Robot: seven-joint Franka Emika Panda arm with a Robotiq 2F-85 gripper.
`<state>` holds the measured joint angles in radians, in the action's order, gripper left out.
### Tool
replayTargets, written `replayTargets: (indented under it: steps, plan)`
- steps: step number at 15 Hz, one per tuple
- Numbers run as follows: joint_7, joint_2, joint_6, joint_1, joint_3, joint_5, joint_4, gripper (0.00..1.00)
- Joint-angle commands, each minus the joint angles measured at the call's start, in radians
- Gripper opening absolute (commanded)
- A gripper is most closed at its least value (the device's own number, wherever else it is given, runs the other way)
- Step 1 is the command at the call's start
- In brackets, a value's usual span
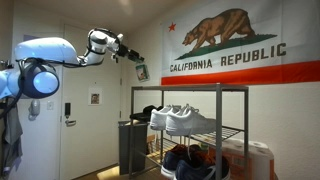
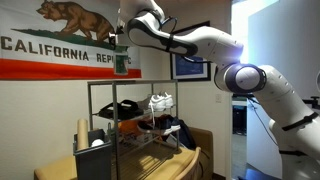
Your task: Remove the green bottle from the grey bin and place it on top of the shoe rack
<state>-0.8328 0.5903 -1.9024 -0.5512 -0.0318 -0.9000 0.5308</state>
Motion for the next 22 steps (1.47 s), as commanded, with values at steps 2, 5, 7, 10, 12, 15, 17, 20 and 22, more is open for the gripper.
replayTargets:
  steps: [2, 5, 7, 10, 12, 15, 17, 20, 22]
  plan:
    - [-0.01, 0.035, 0.034, 0.058, -0.009, 0.021, -0.046, 0.41]
    - [-0.022, 0.045, 0.053, 0.083, -0.007, 0.025, -0.053, 0.41]
    - [-0.036, 0.047, 0.075, 0.091, -0.005, 0.03, -0.057, 0.41]
    - [-0.054, 0.045, 0.115, 0.093, -0.006, 0.031, -0.062, 0.41]
    - [-0.057, 0.042, 0.144, 0.093, -0.008, 0.028, -0.064, 0.92]
    - [-0.024, 0.115, 0.245, 0.074, -0.066, 0.059, -0.201, 1.0]
    - [-0.024, 0.139, 0.285, 0.067, -0.09, 0.062, -0.239, 1.0]
    - [-0.038, 0.12, 0.288, 0.059, -0.11, 0.065, -0.196, 1.0]
    - [-0.044, 0.102, 0.279, 0.045, -0.124, 0.065, -0.162, 1.0]
